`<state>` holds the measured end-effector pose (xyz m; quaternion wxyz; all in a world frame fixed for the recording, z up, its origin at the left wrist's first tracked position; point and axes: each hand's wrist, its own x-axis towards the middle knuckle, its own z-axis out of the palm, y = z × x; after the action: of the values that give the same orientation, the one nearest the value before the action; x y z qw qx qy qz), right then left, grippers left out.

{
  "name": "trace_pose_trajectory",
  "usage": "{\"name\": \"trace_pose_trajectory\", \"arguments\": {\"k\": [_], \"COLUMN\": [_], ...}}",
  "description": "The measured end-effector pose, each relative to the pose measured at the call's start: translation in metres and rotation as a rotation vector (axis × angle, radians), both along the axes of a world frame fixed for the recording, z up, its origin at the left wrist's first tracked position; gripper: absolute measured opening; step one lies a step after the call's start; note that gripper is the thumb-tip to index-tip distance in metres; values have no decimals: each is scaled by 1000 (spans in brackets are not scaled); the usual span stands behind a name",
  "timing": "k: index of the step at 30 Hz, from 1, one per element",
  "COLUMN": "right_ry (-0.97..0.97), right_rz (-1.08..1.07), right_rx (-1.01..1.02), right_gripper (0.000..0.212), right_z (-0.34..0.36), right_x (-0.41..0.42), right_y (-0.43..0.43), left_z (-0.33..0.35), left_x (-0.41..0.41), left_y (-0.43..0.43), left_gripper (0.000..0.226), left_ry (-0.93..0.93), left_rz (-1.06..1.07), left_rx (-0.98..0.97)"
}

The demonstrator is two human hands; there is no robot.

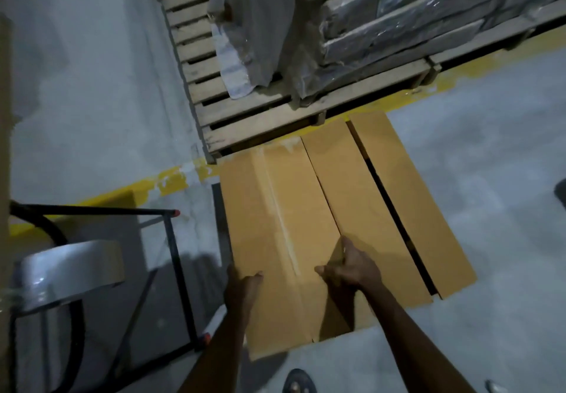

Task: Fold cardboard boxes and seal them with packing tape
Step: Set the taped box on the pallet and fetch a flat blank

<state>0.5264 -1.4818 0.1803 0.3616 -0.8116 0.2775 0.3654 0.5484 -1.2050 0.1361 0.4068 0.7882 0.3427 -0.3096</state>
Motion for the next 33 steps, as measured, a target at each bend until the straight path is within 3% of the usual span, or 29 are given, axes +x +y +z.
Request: {"name": "trace_pose_trajectory", "arguments": {"k": [3, 8, 14, 19, 25, 33], "right_ry": [-65, -90, -107, -168, -334, -612], "right_rz": [123, 275, 199, 164, 185, 249], "right_rx": [-47, -177, -114, -136, -201, -219], "right_gripper": [111, 103, 98, 96, 94, 94], "right_z": [-18, -33, -1, 82, 220, 426], "right_x": [-12, -20, -17, 5, 49, 77], "right_y": [17, 52, 60, 53, 68, 159], "left_z": [-22, -16, 38, 131, 268, 479], "left_x": [-5, -2, 15, 33, 56, 70], "left_y": [-10, -36, -59, -81, -78, 29], "left_gripper": [81, 103, 86, 76, 72, 73], "left_ry": [131, 134, 16, -102, -374, -661], "left_rz": [-72, -84, -428, -629, -754, -719], "left_rx": [2, 79, 188, 236, 292, 340]}}
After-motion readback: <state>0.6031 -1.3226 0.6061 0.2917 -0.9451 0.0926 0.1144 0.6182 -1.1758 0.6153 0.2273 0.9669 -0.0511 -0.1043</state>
